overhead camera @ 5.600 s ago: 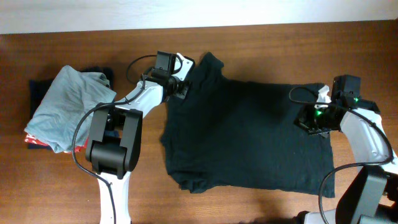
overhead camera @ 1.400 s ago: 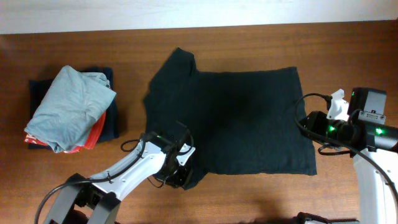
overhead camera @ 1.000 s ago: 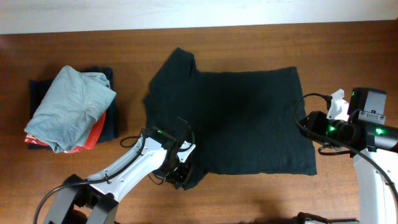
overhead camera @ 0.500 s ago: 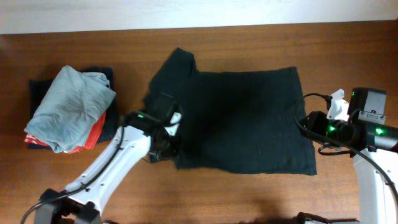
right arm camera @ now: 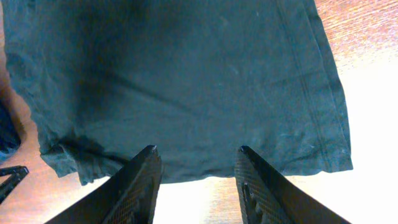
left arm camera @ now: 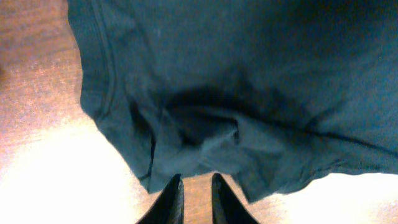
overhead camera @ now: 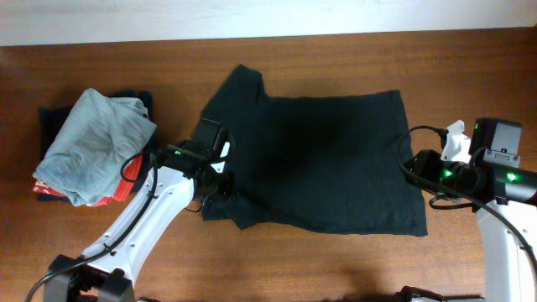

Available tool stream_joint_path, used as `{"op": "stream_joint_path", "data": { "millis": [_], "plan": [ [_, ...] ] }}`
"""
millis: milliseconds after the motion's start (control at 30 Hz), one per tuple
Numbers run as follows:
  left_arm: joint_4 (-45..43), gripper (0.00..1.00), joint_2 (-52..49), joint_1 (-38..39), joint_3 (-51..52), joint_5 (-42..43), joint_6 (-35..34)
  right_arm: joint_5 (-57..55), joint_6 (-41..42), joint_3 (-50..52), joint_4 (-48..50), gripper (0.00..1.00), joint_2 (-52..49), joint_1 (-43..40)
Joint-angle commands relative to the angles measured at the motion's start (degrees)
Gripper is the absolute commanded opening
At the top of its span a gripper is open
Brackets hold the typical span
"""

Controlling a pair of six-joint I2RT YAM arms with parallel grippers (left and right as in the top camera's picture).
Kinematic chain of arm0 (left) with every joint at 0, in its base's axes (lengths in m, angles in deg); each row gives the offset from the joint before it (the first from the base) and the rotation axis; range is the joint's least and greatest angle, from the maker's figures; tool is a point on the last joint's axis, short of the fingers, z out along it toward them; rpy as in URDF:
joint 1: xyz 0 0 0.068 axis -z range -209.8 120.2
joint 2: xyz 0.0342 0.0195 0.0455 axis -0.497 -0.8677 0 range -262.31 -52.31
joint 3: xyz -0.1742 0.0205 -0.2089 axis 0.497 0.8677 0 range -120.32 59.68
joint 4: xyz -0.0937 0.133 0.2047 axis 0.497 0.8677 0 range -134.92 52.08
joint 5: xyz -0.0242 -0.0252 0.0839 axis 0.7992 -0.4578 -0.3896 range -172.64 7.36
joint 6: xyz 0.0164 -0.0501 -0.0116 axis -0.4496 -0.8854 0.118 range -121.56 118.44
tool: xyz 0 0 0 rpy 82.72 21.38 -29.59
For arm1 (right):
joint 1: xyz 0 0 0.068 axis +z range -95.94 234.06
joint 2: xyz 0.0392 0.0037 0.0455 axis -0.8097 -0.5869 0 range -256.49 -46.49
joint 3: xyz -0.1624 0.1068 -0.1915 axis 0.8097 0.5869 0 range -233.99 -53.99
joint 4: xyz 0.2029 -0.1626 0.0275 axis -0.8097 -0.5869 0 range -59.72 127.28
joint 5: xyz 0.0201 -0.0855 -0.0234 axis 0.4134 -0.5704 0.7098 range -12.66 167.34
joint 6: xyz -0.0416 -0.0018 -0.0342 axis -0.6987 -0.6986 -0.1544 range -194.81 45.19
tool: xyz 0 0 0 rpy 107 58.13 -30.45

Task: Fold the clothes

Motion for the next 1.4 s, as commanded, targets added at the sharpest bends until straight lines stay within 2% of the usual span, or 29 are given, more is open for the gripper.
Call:
{"op": "stream_joint_path", "data": {
  "millis": [0, 100, 267, 467, 567, 667, 800, 833, 900, 1033, 1167, 1367],
  "plan": [
    [1.6, 0.31, 0.1, 1.1, -0.6, -0.3, 0.9, 0.1, -0.6, -0.6, 0.2, 0.43, 0.7, 0.3],
    [3.9, 0.34, 0.1, 2.2, -0.6, 0.8, 0.9, 0.1, -0.6, -0.6, 0.2, 0.43, 0.7, 0.3],
    [6.8, 0.33, 0.1, 6.1, -0.5, 6.1, 0.9, 0.1, -0.6, -0.6, 0.2, 0.43, 0.7, 0.3],
    [5.0, 0.31, 0.1, 14.3, 1.4, 4.9, 8.0, 0.1, -0.6, -0.6, 0.2, 0.43, 0.7, 0.3],
    [4.3, 0.32, 0.1, 16.8, 2.2, 0.7, 7.4, 0.1, -0.6, -0.6, 0.2, 0.43, 0.7, 0.3],
    [4.1, 0.33, 0.0, 16.8, 2.9, 0.3, 3.9, 0.1, -0.6, -0.6, 0.2, 0.43, 0.7, 0.3],
    [2.3, 0.45, -0.8, 16.2, 3.6, 0.3, 1.8, 0.1, -0.6, -0.6, 0.2, 0.43, 0.7, 0.3],
    [1.5, 0.50, -1.7, 16.2, 3.6, 0.4, 1.9, 0.1, -0.6, -0.6, 0.2, 0.43, 0.7, 0.3],
    [0.9, 0.53, -3.5, 16.2, 3.6, 1.4, 1.9, 0.1, -0.6, -0.6, 0.2, 0.43, 0.7, 0.3],
    [0.7, 0.52, -7.9, 16.2, 3.6, 2.7, 1.9, 0.1, -0.6, -0.6, 0.2, 0.43, 0.7, 0.3],
    [0.5, 0.43, -10.2, 16.2, 3.6, 2.7, 2.1, 0.1, -0.6, -0.6, 0.2, 0.43, 0.7, 0.3],
    [-0.6, 0.42, -10.2, 16.2, 3.6, 1.3, 2.1, 0.1, -0.6, -0.6, 0.2, 0.43, 0.7, 0.3]
  ]
}}
